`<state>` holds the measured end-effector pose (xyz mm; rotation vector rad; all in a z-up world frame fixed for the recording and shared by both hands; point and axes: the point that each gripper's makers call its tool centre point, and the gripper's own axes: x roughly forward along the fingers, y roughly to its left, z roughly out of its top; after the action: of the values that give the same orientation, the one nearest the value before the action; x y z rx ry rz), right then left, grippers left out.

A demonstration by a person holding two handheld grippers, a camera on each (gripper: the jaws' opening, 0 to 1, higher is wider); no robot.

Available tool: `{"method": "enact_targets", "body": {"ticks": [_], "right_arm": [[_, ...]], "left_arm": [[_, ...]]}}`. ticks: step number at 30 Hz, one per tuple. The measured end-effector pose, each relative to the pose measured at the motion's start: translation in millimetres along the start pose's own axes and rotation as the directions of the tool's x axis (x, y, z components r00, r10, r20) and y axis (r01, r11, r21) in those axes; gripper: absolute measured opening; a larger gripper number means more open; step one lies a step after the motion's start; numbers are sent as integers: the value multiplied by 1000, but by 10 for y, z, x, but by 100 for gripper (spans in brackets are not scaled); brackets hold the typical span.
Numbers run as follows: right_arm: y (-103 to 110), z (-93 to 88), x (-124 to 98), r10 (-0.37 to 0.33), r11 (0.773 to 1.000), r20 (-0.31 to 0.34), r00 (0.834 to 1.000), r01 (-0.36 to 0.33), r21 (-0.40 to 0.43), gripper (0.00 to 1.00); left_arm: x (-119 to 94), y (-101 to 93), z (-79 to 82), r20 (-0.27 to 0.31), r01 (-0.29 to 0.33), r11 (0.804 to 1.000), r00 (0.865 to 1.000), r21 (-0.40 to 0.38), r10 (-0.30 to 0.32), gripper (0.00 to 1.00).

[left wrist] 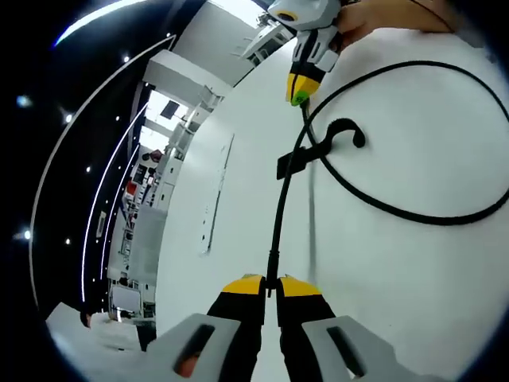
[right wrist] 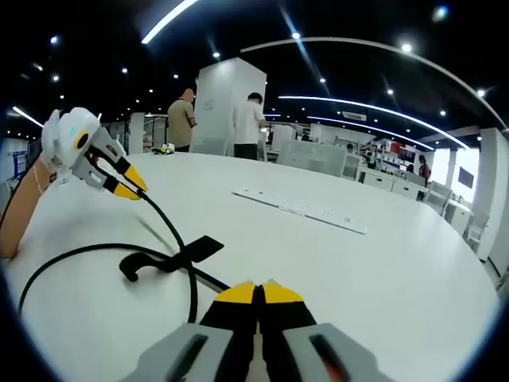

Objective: Find the charging cable on the desk, coil it up and secure with Velcro.

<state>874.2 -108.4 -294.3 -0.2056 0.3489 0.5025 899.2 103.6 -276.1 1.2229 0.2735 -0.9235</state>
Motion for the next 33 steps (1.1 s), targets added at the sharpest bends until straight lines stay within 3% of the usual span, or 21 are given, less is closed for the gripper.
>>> {"method": "enact_targets", "body": {"ticks": [6, 18, 22, 24, 27, 28, 29, 33], "right_arm": [[6, -18, -15, 4, 1000, -6, 1000, -4, -3, 3], [-14, -26, -11, 13, 1000, -11, 1000, -13, -20, 3], [45, 100, -32, 43, 999, 41, 998, -42, -32, 5], [151, 218, -52, 99, 992, 94, 991, -91, -85, 6], [401, 299, -74, 206, 956, 135, 969, -170, -239, 8], [558, 294, -80, 267, 925, 134, 954, -215, -314, 9], [650, 260, -75, 297, 908, 120, 947, -241, -344, 10], [755, 112, -3, 281, 831, 21, 959, -233, -505, 11]], "left_arm": [[-39, -92, -252, -73, 52, 997, 996, -58, -57, 7], [-1, -184, -304, -101, 99, 992, 989, -80, -107, 7], [-11, -188, -308, -112, 103, 992, 988, -74, -111, 7], [-1, -200, -316, -112, 109, 991, 987, -77, -117, 7], [18, -232, -337, -119, 122, 990, 984, -73, -130, 7], [26, -239, -339, -121, 124, 989, 984, -75, -133, 7], [29, -244, -340, -120, 126, 989, 984, -76, -135, 7], [28, -250, -324, -110, 127, 989, 985, -74, -135, 7]]}}
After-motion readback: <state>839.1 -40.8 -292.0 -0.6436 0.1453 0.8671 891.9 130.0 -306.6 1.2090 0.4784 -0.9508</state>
